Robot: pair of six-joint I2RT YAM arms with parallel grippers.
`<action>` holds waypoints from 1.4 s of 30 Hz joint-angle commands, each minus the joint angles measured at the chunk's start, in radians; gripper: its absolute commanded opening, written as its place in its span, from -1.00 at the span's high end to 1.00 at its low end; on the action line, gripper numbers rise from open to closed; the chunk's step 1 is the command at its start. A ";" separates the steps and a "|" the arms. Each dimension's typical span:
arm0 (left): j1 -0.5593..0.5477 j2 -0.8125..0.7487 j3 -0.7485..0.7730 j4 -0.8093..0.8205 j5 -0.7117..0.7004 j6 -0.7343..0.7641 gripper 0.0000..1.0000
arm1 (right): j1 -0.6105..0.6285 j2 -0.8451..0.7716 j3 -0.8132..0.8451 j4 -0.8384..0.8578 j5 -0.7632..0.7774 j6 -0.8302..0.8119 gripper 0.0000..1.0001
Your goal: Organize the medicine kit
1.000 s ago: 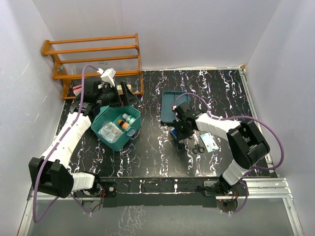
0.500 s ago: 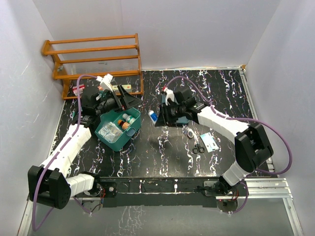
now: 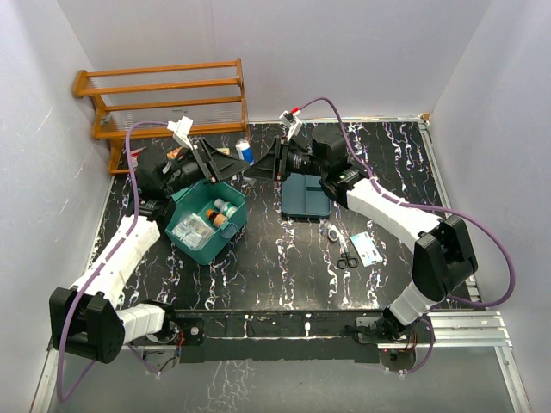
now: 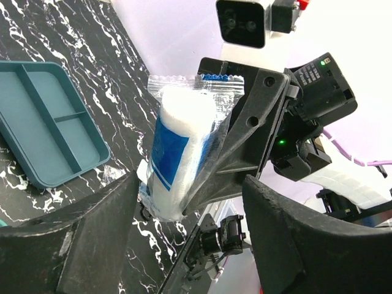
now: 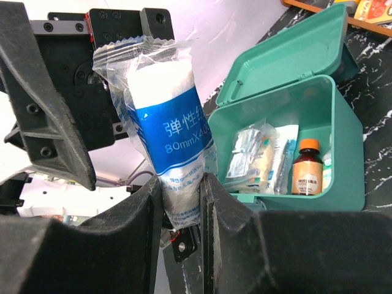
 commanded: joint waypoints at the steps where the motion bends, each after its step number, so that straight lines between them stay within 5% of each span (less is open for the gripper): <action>1: -0.003 -0.026 0.021 0.086 0.021 -0.004 -0.27 | 0.002 -0.022 0.046 0.109 -0.030 0.056 0.62; 8: -0.004 -0.035 -0.006 0.160 -0.016 -0.012 -0.01 | 0.003 -0.027 0.030 0.111 -0.046 0.066 0.61; 18: -0.003 -0.012 -0.025 0.199 -0.029 0.006 0.00 | 0.009 -0.008 0.032 0.128 -0.082 0.079 0.60; 29: -0.003 -0.023 -0.059 0.263 -0.037 0.016 0.38 | 0.008 -0.004 0.019 0.127 -0.083 0.078 0.52; 33: -0.004 -0.038 -0.061 0.232 -0.093 0.096 0.57 | 0.009 -0.011 0.014 0.109 -0.066 0.072 0.33; 37: -0.004 -0.068 -0.056 0.187 -0.164 0.214 0.71 | 0.002 -0.040 0.000 0.063 -0.015 0.024 -0.06; 42: -0.003 -0.120 0.007 -0.122 -0.264 0.526 0.70 | -0.023 -0.112 -0.017 -0.115 0.173 -0.099 -0.30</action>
